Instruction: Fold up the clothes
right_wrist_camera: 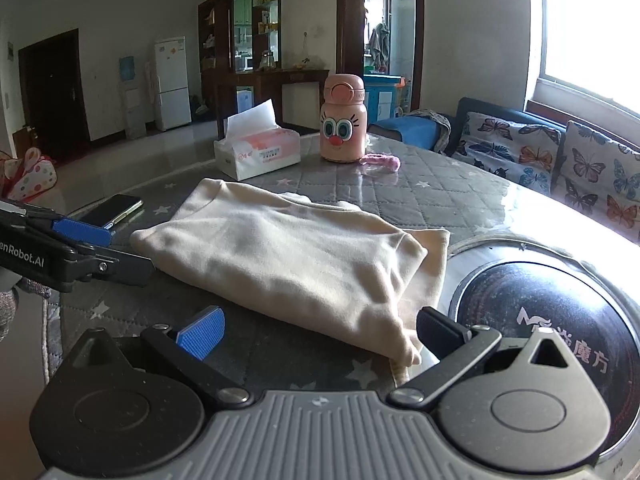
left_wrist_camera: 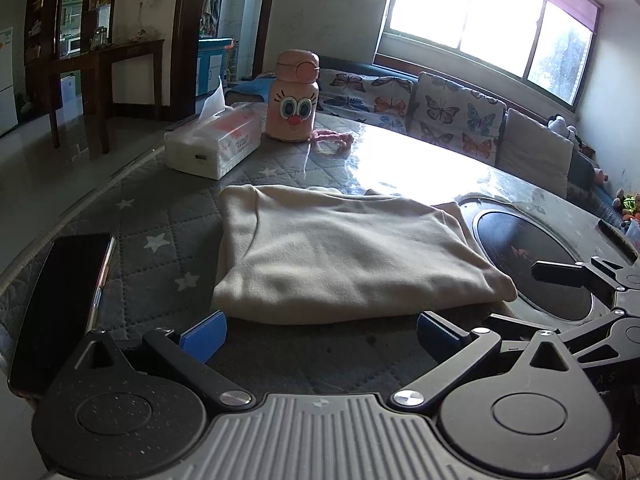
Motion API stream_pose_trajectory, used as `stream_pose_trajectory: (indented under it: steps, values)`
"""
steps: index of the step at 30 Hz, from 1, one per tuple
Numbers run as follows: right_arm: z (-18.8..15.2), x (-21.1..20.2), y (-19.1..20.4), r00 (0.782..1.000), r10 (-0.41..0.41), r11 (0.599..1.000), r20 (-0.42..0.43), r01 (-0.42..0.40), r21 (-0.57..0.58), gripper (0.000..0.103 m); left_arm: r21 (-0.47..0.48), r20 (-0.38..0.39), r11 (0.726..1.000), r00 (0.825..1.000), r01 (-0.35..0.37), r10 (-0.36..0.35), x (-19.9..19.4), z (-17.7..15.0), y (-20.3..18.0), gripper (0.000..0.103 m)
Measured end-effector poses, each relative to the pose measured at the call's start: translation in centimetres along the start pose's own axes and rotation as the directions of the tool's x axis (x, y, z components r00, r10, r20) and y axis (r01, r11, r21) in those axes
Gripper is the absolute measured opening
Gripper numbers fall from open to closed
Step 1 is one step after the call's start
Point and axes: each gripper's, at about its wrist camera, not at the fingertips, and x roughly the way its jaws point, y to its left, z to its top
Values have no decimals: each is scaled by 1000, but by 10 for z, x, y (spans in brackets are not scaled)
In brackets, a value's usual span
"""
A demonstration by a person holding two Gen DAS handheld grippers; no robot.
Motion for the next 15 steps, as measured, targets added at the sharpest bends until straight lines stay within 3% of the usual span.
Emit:
stream_pose_trajectory:
  steps: [15]
  values:
    - [-6,-8,6,1000,6,1000,-1,-5,10,103,33,2,997,997,-71,71,-4,-8,-9,103]
